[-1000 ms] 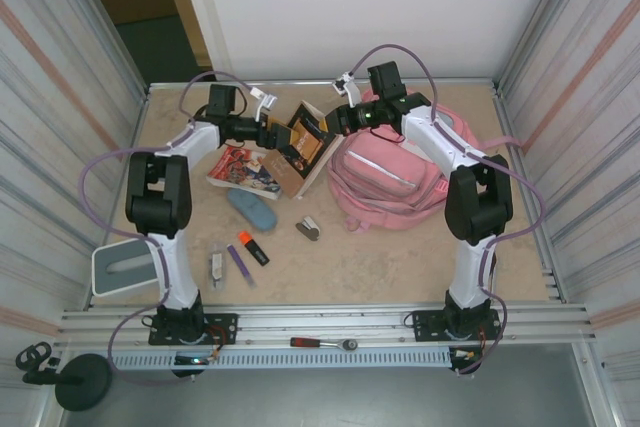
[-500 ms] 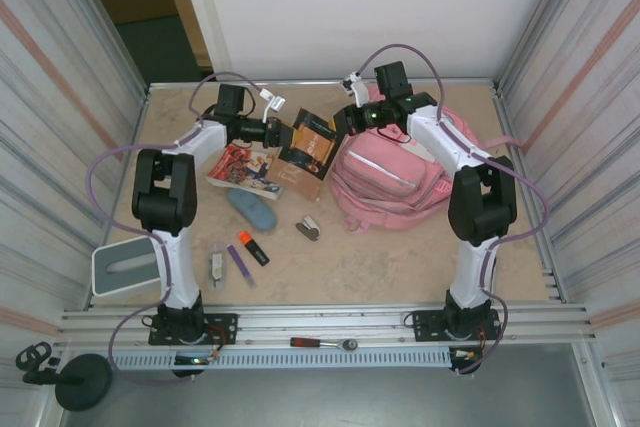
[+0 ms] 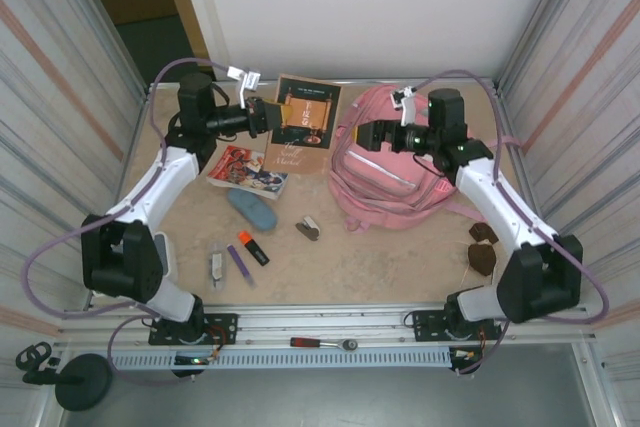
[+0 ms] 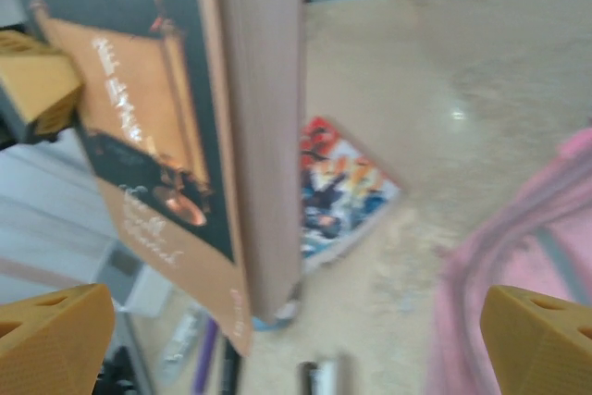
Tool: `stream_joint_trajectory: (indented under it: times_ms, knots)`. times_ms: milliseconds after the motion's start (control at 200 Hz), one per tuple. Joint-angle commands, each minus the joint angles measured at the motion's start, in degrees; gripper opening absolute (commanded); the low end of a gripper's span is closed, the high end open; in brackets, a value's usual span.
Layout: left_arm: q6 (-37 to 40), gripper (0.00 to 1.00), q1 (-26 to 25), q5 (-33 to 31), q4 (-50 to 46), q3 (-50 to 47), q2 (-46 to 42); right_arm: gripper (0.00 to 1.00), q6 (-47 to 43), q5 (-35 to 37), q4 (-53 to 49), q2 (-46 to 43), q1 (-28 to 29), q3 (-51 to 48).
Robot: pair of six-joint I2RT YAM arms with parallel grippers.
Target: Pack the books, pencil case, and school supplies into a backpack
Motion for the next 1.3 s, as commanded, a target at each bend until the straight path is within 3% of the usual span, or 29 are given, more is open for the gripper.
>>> stream_joint_trajectory:
  times_ms: [0, 145, 351, 476, 666, 721, 771, 892, 1032, 1177, 1292]
  knots:
    - [-12.09, 0.00, -2.41, -1.90, 9.48, -1.76, -3.24, 0.99, 5.49, -5.29, 11.14, -3.31, 3.10, -2.67]
    - [-16.74, 0.00, -6.37, -2.57, 13.12, -2.08, -5.93, 0.99, 6.86, -3.76, 13.71, -3.91, 5.57, -3.42]
    - [-20.33, 0.00, -8.49, -2.86, 16.11, -3.27, -7.31, 0.99, 10.35, -4.87, 16.85, -4.59, 1.43, -5.83]
    - [-21.91, 0.00, -9.07, -0.60, 17.66, -3.68, -6.75, 0.99, 12.89, -10.64, 21.10, -3.65, -0.08, -6.00]
    - [-23.23, 0.00, -9.75, 2.19, 19.87, -3.17, -6.08, 0.99, 15.82, -17.41, 27.95, -0.57, 4.70, -3.12]
    - [-22.56, 0.00, -9.71, 2.15, 18.97, -2.77, -6.08, 0.88, 19.15, -18.71, 32.40, -0.01, 4.80, -3.37]
    - [-21.20, 0.00, -9.60, 1.88, 16.85, -2.20, -5.86, 0.71, 22.12, -19.45, 35.64, 0.27, 4.56, -3.56]
    - [-20.67, 0.00, -8.93, 1.22, 15.33, -1.66, -4.88, 0.44, 24.80, -18.44, 36.82, -0.23, 4.14, -3.50]
    - [-22.89, 0.00, -6.64, 0.82, 16.34, -1.98, -4.08, 0.29, 25.88, -14.75, 33.54, -1.48, 3.14, -3.50]
    - [-21.43, 0.00, -5.45, 0.48, 13.71, -1.51, -4.65, 0.35, 23.02, -9.75, 23.81, -2.39, 2.44, -2.42]
    - [-21.32, 0.00, -5.50, 1.44, 14.18, -1.39, -5.35, 0.74, 16.66, -5.19, 14.62, -2.59, 2.06, -1.03]
